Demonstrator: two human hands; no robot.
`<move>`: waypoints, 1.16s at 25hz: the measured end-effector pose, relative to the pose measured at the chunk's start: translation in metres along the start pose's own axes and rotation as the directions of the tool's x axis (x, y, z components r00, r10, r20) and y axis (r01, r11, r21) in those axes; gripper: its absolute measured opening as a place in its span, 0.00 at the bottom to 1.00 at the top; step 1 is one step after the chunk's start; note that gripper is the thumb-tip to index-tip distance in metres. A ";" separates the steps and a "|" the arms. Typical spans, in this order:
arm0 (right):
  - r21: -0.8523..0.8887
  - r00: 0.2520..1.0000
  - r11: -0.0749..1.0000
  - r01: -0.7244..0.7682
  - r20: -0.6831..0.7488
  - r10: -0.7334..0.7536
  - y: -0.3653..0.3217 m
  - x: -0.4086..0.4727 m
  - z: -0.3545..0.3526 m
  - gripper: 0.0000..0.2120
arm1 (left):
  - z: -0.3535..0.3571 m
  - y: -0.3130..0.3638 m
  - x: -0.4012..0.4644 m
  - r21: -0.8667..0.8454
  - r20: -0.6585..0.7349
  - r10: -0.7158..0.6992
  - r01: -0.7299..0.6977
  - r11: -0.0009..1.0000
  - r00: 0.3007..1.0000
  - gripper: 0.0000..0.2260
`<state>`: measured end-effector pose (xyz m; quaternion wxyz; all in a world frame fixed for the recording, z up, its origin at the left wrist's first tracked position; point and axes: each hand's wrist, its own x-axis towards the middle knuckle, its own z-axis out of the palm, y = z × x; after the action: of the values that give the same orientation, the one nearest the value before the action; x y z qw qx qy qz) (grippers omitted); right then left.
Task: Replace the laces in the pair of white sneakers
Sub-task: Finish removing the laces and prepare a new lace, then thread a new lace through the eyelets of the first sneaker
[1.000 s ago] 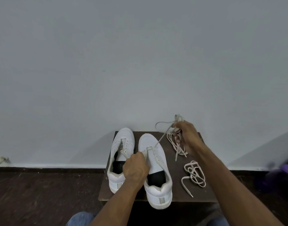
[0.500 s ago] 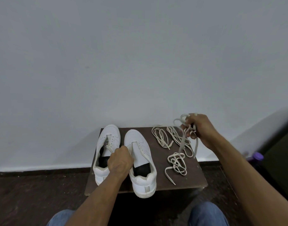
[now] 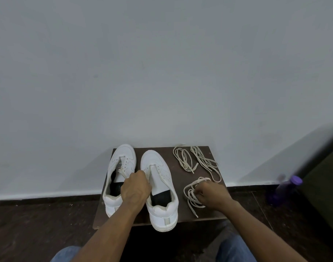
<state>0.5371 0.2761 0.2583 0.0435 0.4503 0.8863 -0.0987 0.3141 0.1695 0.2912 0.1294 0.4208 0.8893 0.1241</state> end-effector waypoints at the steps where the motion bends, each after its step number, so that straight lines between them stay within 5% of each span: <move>1: 0.041 0.997 0.999 -0.003 -0.080 0.007 -0.001 0.001 0.000 0.10 | 0.001 -0.001 0.001 -0.001 0.001 0.003 -0.003 1.000 1.000 0.09; 5: 0.248 0.944 0.968 -0.039 -0.307 0.117 -0.008 0.040 -0.015 0.09 | 0.000 -0.002 0.002 0.000 0.001 0.014 -0.014 1.000 1.000 0.08; 10: 0.066 0.980 0.981 -0.183 -0.062 0.187 -0.020 0.093 -0.006 0.11 | -0.002 0.001 0.002 0.024 0.004 0.024 -0.024 0.999 1.000 0.08; 13: -0.017 0.981 0.984 -0.176 -0.085 0.174 -0.022 0.097 0.010 0.11 | -0.001 0.001 -0.001 0.034 0.011 0.033 -0.033 0.999 0.999 0.08; 15: 0.166 0.971 0.970 -0.178 -0.131 0.201 -0.026 0.099 0.009 0.08 | -0.006 0.003 -0.002 0.048 0.019 0.035 -0.036 0.998 0.999 0.08; 18: 0.620 0.952 0.781 -0.072 -0.190 0.239 -0.035 0.100 -0.030 0.05 | -0.012 0.004 -0.005 0.024 0.034 0.053 -0.054 0.998 0.998 0.10; 20: 0.739 0.972 0.667 0.099 -0.215 0.094 -0.044 0.089 -0.075 0.03 | -0.018 0.003 -0.005 -0.099 -0.026 0.094 -0.097 0.990 0.995 0.14; 22: 0.720 0.962 0.639 0.272 -0.216 -0.167 -0.062 0.068 -0.118 0.04 | -0.032 0.005 -0.004 -0.371 -0.134 0.134 -0.176 0.912 0.982 0.24; 24: 0.680 0.913 0.619 0.394 -0.213 -0.347 -0.081 0.050 -0.145 0.06 | -0.052 0.015 -0.001 -0.630 -0.169 0.233 -0.287 0.722 0.958 0.32; 27: 0.704 0.862 0.509 0.495 -0.326 -0.388 -0.109 0.025 -0.172 0.06 | -0.086 0.029 -0.008 -0.720 -0.251 0.403 -0.448 0.530 0.880 0.16; 29: 0.724 0.849 0.444 0.528 -0.460 -0.261 -0.118 0.014 -0.185 0.06 | -0.102 0.027 -0.017 -0.749 -0.310 0.361 -0.460 0.477 0.880 0.04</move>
<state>0.4355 0.2590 0.4531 -0.3248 0.2032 0.8083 -0.4471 0.3100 0.1617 0.3974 0.2229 0.5084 0.6130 0.5622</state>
